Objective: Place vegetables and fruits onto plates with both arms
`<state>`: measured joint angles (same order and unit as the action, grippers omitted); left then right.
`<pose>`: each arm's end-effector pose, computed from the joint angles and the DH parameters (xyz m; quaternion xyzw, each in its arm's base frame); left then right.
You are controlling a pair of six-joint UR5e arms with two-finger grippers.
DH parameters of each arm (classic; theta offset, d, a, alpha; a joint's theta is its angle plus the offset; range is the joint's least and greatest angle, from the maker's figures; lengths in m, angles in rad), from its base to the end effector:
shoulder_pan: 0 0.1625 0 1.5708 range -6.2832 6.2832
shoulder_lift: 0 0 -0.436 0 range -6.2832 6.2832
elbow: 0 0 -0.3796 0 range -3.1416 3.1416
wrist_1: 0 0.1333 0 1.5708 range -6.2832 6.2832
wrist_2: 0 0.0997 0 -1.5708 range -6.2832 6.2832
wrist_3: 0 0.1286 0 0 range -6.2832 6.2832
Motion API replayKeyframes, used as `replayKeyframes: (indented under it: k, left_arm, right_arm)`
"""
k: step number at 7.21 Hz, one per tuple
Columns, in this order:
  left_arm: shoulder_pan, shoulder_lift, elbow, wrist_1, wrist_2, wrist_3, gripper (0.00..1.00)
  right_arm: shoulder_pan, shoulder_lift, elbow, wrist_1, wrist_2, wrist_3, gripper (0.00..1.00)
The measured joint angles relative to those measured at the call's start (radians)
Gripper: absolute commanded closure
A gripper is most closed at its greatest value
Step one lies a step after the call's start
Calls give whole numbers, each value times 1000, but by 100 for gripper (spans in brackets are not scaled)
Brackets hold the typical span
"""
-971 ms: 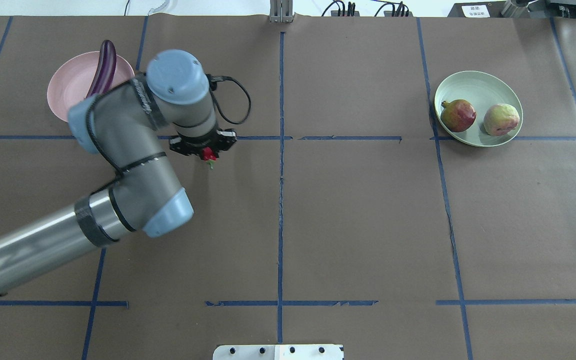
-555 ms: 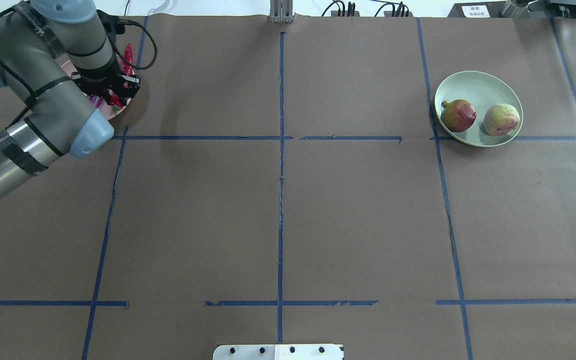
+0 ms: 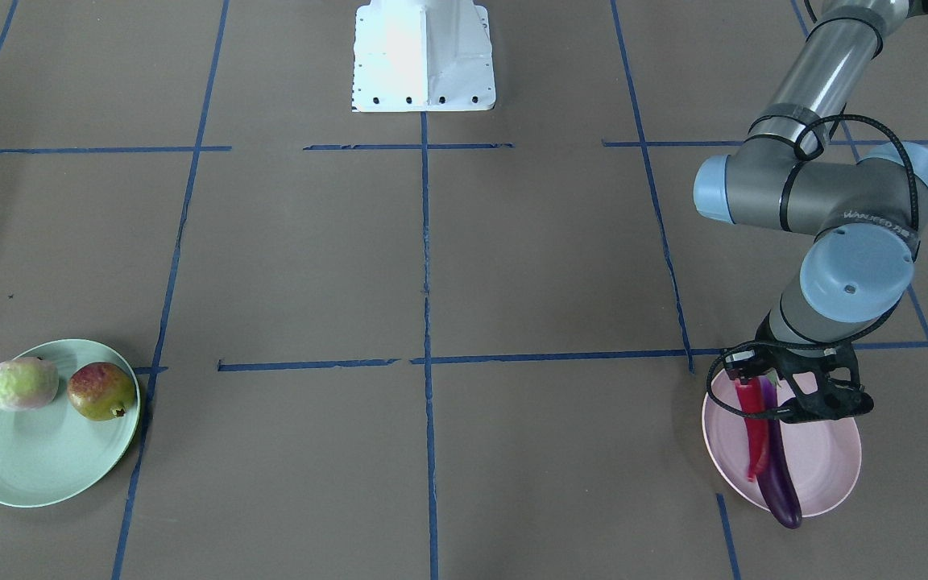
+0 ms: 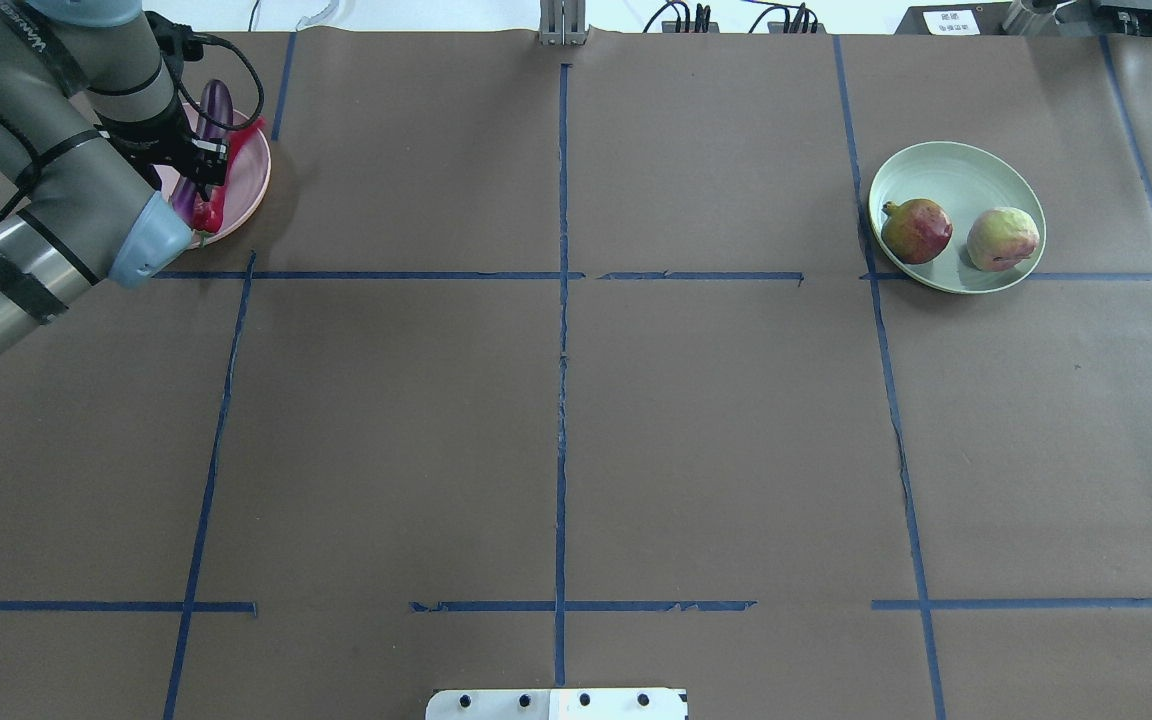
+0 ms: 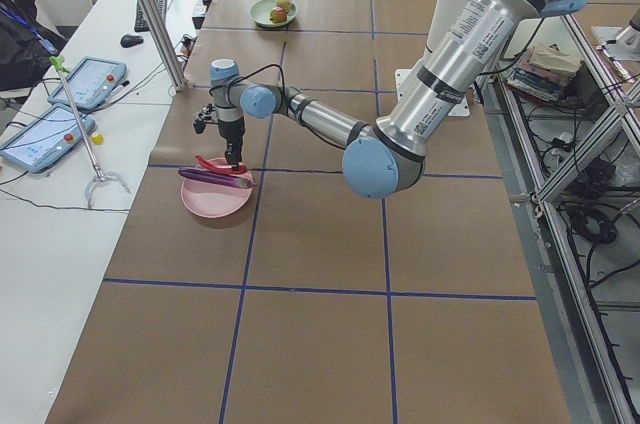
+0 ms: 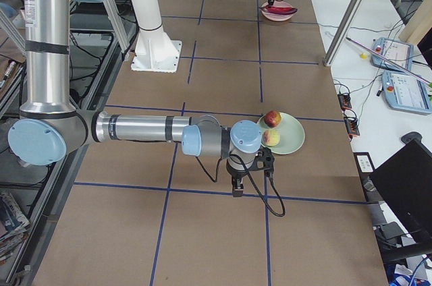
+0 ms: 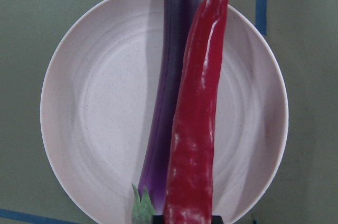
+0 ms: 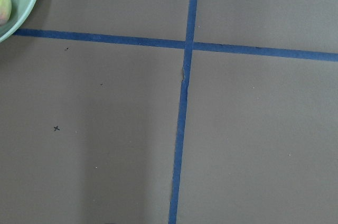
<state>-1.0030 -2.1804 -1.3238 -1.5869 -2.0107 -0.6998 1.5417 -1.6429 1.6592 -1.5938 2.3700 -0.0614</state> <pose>0.3318 -0.6663 0.4566 0.0211 0.2814 -0.0222 0.9591 0.0281 -0.4482 0.6815 0.0032 -0.3890 -0.0404 0.9203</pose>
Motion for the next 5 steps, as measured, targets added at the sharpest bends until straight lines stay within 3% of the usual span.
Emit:
replayKeyframes:
  k: [2,5]
  left_arm:
    - [-43,13,-12,-4,-82,71,0]
    - [-251,165,-80,4,-314,457,0]
  right_arm:
    - [0,0,0,0,0,0,0]
    - [0,0,0,0,0,0,0]
